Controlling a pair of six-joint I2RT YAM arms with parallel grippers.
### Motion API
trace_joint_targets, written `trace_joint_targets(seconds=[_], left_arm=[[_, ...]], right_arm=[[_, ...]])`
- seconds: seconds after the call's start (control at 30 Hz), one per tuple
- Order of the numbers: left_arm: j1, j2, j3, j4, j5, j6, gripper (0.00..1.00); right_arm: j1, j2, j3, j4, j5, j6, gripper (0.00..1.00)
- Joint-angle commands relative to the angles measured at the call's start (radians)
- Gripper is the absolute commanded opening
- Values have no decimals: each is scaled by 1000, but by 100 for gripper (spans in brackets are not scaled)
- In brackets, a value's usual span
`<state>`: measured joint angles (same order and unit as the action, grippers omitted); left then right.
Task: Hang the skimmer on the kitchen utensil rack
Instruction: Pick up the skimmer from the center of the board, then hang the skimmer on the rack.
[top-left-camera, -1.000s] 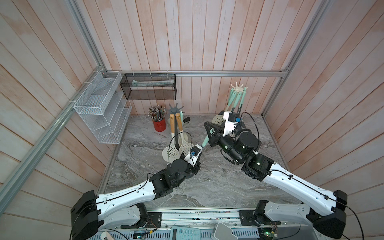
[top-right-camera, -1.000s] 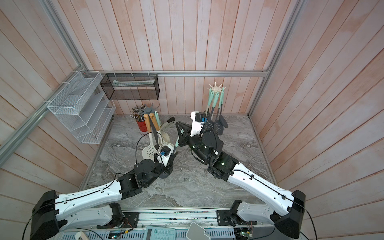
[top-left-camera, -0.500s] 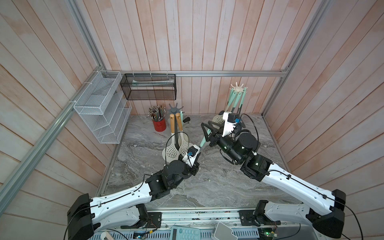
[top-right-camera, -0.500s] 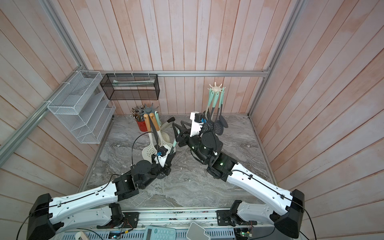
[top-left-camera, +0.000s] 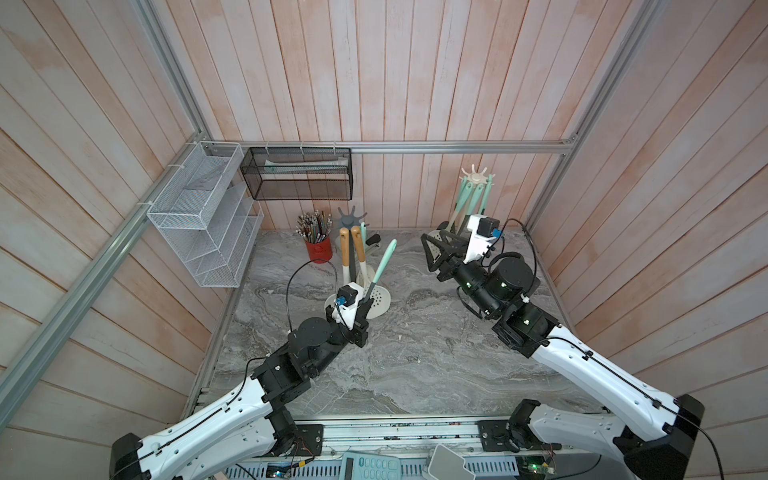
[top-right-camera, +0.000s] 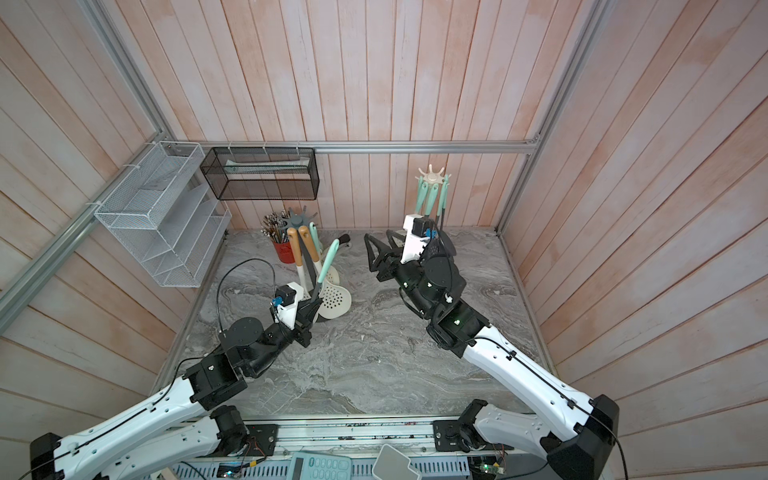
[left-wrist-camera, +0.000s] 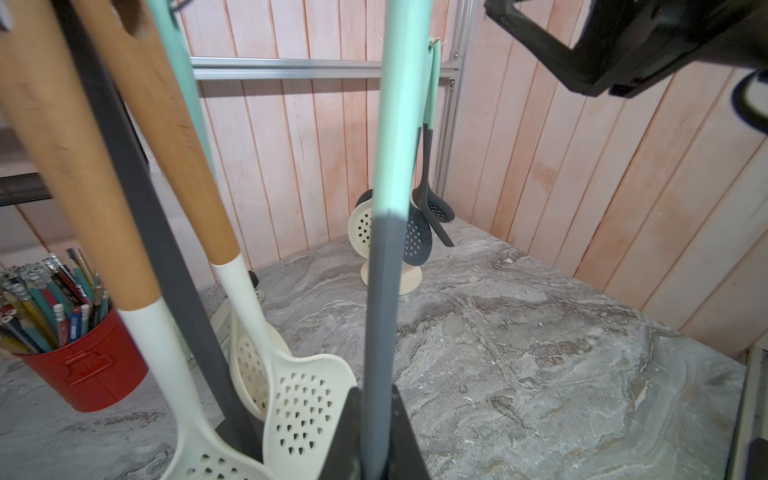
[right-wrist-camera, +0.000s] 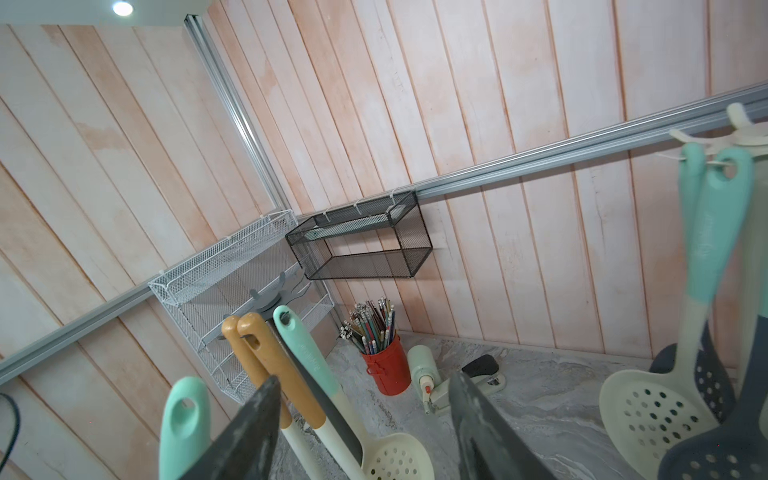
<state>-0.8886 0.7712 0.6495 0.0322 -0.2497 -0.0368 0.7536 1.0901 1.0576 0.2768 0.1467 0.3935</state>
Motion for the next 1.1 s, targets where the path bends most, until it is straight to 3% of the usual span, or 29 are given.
trace_joint_targets(seconds=[0.0,0.2,0.47,0.9,1.07], left_arm=[[15,-16,-4,-47,4,-17,8],[23,-33,-5,-86,4,-6,8],[97,-124,13,-158,51,-7,8],[100,-271,9,-209,-170,-6,8],[103,-290,-6,-173,-356,4,8]], right_arm=[[-42,-30,-22,50,-70,14,66],[-101,-29,-22,65,-134,7,70],[-169,-21,-61,84,-186,33,70],[-187,-22,-122,100,-182,0,70],[-187,-25,-138,111,-173,-13,70]])
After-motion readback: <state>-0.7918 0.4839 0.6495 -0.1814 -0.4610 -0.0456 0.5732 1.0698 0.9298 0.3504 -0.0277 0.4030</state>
